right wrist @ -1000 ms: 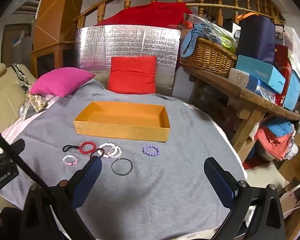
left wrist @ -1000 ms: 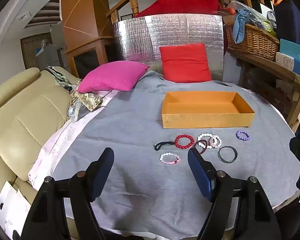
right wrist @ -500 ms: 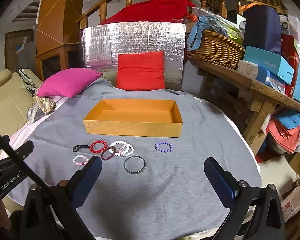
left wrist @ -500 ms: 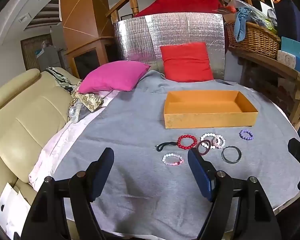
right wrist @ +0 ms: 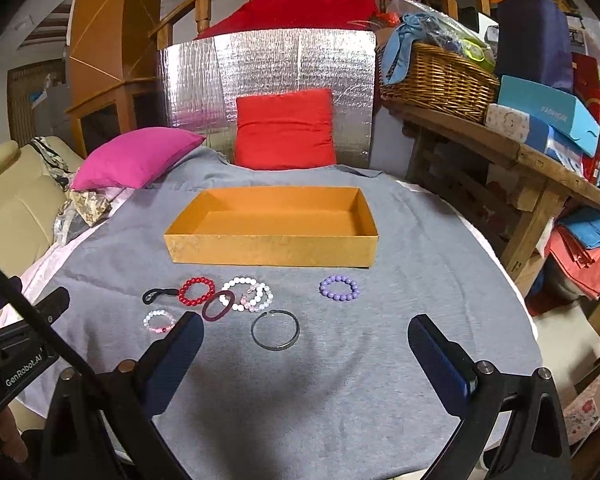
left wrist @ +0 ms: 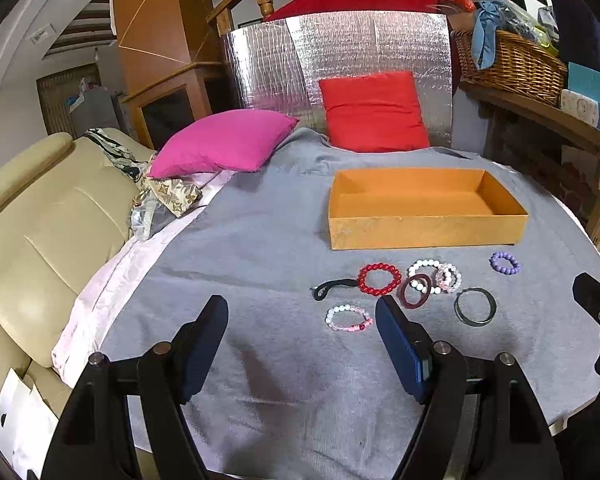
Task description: Organize jewelry
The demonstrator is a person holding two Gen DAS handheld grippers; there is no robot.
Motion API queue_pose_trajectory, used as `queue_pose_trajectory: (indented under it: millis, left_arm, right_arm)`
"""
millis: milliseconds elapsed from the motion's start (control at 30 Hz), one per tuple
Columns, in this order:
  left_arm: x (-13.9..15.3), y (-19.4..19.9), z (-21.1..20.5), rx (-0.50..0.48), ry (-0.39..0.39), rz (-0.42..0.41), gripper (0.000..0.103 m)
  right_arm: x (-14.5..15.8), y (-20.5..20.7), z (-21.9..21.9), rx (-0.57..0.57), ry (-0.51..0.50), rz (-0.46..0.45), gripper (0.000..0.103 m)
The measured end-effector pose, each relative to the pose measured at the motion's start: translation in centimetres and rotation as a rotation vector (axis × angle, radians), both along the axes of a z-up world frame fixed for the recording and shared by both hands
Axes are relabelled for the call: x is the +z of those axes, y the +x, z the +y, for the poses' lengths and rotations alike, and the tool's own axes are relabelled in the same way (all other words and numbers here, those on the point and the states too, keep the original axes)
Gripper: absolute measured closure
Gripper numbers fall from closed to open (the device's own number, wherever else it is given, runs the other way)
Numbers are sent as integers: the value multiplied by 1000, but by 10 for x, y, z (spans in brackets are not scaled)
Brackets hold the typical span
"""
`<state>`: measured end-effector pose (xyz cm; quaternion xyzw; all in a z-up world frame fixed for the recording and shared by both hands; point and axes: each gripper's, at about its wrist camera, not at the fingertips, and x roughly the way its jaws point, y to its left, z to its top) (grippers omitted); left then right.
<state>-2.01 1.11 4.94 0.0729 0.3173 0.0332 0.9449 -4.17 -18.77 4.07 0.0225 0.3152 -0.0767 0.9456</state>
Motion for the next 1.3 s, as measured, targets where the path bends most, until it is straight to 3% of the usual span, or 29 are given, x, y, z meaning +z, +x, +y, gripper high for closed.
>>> queue_pose_trajectory:
  millis: [267,400,667,833,1067,1200,1300]
  left_arm:
    - [-11,11,1,-8,0,22,26]
    - [-26,29,11,-29,-62,86,26]
    - [-87,84,52,38,-116,241,26]
    - [-99,102,60,18,-167,271,26]
    - [-118,123,48,-75,-260,324,26]
    - [-132,136,29,-99,-244,374,26]
    - [-141,143,11,-140,-177,400,26]
  right_arm:
    - [-12,15,2,5,8,21,0]
    - [-22,26,-4,30,34,45,0]
    - [-79,76,-50,168,257,157,0]
    - [-109,112,-43,259,298,246,0]
    - [-147,143,-26,274,249,355,6]
    - [-152,149,-19,255,185,342,17]
    - [-154,149,-17,241,134,326,28]
